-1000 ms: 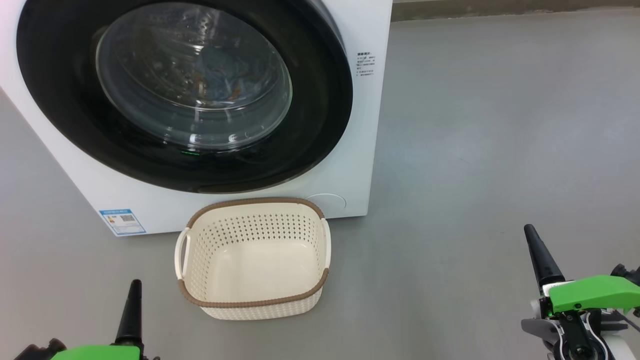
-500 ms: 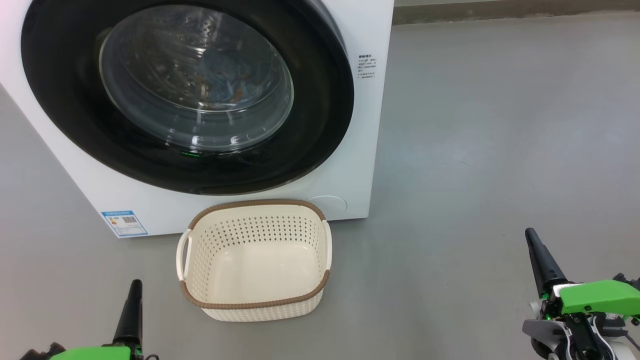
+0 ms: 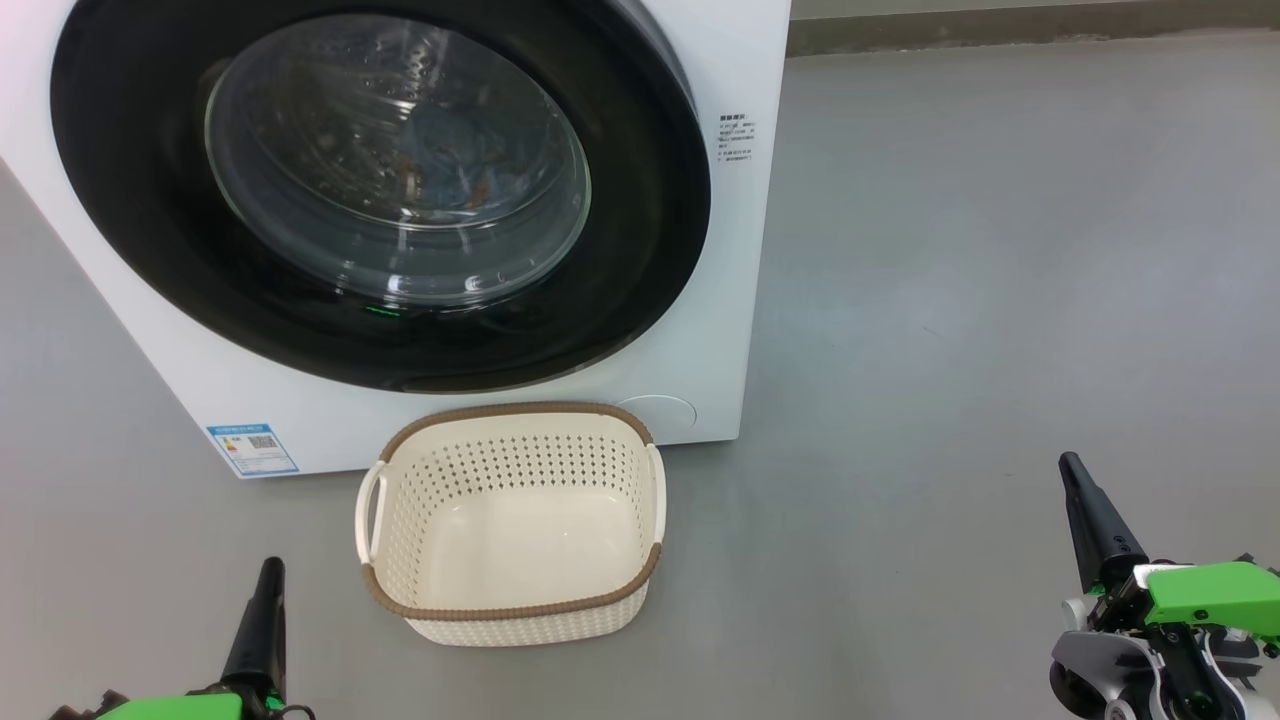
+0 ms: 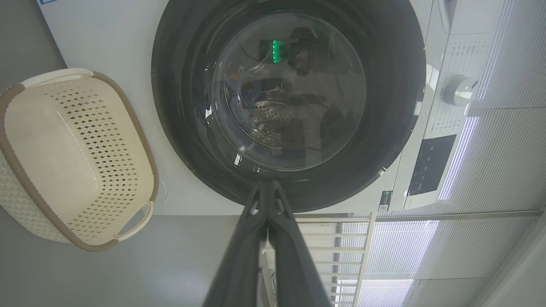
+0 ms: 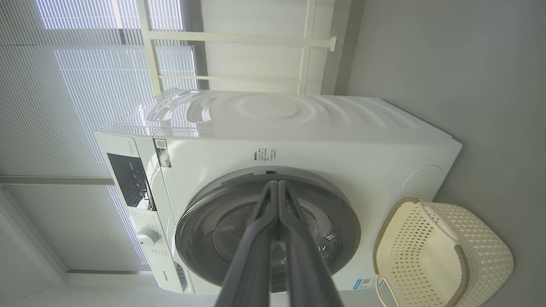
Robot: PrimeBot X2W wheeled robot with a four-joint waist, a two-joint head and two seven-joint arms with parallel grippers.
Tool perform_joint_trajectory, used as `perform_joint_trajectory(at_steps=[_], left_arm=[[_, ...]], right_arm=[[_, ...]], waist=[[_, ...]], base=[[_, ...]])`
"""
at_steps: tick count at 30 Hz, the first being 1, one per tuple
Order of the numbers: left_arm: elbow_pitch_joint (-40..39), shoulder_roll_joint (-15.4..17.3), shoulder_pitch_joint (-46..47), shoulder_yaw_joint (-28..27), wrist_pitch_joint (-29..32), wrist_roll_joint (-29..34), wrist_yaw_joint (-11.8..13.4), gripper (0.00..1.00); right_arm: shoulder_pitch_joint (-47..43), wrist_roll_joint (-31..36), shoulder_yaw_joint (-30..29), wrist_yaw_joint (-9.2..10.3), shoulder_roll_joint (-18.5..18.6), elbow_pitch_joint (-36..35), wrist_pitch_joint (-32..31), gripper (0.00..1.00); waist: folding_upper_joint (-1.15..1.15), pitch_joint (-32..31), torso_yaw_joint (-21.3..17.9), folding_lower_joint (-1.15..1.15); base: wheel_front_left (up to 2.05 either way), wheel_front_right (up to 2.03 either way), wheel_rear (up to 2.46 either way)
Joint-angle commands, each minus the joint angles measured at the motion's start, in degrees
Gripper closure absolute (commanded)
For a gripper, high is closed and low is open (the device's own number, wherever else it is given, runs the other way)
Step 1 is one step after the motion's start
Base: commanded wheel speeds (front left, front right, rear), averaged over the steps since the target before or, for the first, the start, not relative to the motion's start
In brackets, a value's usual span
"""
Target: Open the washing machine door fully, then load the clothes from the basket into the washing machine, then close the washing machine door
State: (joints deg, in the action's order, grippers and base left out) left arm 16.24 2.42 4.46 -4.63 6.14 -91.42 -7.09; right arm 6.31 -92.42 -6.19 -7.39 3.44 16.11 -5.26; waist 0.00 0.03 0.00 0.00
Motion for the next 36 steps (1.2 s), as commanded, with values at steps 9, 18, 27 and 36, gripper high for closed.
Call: perform_joint_trajectory(at_steps=[9,18,27,36], left_arm=[[-1.74,0.46,2.17,-2.00,0.42,-0.65,-0.39,1.00],[-1.73,0.46,2.17,-2.00,0.42,-0.65,-0.39,1.00],[-1.74,0.46,2.17,-2.00,0.42,-0.65,-0.39,1.00],[-1.77,0.46,2.17,-2.00,0.42,-0.65,-0.39,1.00]], right_arm=[[0.18,-0.52,0.59,-0.10,0.16,-1.80,-0.48,1.00],[0.19,-0.47,0.53,-0.10,0.12,-1.80,-0.53,1.00],[0.19,-0.43,0.48,-0.10,0.08,-1.79,-0.57,1.00],[0.20,-0.38,0.43,-0.10,0.04,-1.79,-0.61,1.00]], waist=[[0.00,0.00,0.00,0.00],[0.00,0.00,0.00,0.00],[0.00,0.00,0.00,0.00],[0.00,0.00,0.00,0.00]], base=[[0.00,0.00,0.00],[0.00,0.00,0.00],[0.00,0.00,0.00],[0.00,0.00,0.00]])
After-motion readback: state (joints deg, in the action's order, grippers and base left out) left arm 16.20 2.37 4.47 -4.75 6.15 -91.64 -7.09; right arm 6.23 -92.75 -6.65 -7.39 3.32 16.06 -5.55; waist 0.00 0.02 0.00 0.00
